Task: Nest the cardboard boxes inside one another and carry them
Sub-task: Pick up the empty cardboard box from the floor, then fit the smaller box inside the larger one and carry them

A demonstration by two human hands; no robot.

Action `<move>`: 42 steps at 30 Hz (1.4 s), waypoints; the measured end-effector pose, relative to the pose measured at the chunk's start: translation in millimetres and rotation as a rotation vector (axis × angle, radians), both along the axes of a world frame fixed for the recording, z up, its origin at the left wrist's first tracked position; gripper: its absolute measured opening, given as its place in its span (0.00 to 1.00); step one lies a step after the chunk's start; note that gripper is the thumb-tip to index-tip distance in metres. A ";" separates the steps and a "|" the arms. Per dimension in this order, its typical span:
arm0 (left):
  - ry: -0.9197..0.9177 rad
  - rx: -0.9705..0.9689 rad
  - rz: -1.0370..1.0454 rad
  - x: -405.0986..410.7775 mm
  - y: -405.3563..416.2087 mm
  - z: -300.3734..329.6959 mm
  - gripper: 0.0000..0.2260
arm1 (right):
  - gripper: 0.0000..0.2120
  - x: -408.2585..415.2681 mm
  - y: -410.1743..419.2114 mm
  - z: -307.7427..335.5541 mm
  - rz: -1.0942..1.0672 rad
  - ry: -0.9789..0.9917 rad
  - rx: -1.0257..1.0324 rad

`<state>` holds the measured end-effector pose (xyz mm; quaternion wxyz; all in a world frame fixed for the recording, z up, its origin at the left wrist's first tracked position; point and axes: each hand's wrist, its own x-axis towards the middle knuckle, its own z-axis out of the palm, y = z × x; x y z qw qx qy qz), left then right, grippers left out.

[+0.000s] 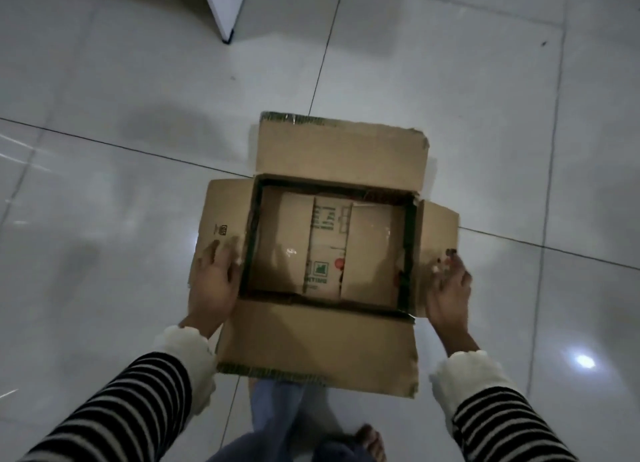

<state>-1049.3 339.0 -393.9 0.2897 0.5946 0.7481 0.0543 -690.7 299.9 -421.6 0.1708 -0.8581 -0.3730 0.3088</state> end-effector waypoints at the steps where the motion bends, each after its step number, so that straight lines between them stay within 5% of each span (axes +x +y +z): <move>1: 0.005 -0.015 -0.002 -6.7 4.5 -11.7 0.20 | 0.25 2.2 0.9 -10.8 -0.033 0.030 -0.001; 7: -0.062 -0.241 0.057 -41.4 22.1 -57.0 0.25 | 0.29 11.1 0.0 -46.1 -0.098 0.225 -0.040; 11: -0.341 -0.394 0.123 -49.0 30.9 -55.3 0.29 | 0.34 12.2 -2.0 -44.1 -0.159 0.277 -0.035; 18: 0.002 -0.024 0.179 -61.0 26.8 -4.7 0.33 | 0.35 21.9 -21.2 2.9 -0.087 0.050 0.068; 24: -0.266 -0.046 0.002 -50.9 34.4 37.8 0.31 | 0.38 15.0 -19.6 41.1 0.050 0.102 0.167; 28: -0.140 -0.043 -0.051 -27.7 45.2 60.5 0.31 | 0.35 4.1 -6.8 63.1 0.014 0.118 0.154; 35: -0.052 0.012 -0.103 8.3 27.8 217.5 0.31 | 0.35 18.1 -50.2 214.0 -0.075 0.144 0.164; 42: -0.245 0.068 -0.309 102.1 -3.2 406.0 0.30 | 0.36 77.5 -158.2 432.3 -0.238 0.045 0.189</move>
